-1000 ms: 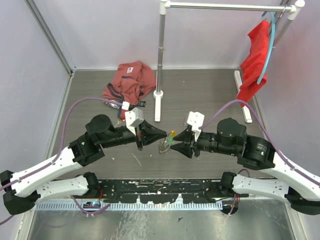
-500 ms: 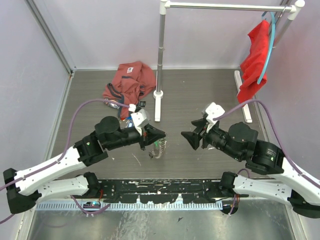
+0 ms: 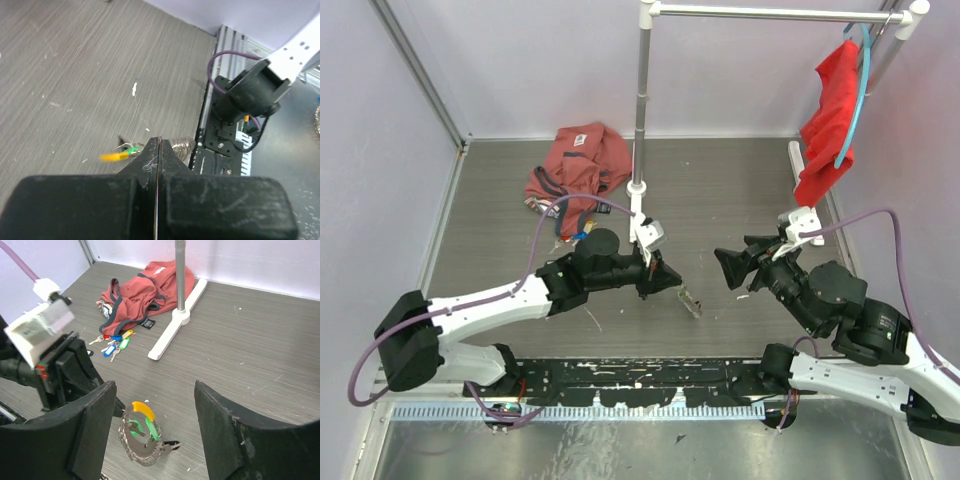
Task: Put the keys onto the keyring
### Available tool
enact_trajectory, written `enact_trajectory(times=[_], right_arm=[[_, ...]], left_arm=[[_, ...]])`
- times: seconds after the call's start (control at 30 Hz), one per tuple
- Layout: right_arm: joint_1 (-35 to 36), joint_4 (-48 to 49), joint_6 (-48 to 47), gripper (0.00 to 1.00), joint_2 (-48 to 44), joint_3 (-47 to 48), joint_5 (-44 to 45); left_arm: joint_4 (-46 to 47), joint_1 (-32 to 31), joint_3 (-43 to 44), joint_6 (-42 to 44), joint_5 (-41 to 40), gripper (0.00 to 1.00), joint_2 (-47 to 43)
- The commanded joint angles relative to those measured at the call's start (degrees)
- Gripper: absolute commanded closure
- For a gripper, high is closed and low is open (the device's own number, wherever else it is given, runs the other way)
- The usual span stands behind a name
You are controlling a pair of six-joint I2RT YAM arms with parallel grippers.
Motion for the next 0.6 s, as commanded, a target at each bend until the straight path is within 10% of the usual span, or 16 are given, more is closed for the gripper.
enact_trajectory(times=[0.0, 0.57], right_arm=[[0.13, -0.19, 1.97, 0.31, 1.85, 0.4, 1.84], [0.13, -0.36, 2.17, 0.3, 9.89, 0.01, -0.31]], left_arm=[[8.9, 2.69, -5.1, -4.83, 0.59, 1.0, 1.85], [6.12, 12.16, -20.01, -8.54, -9.49, 0.95, -1.35]])
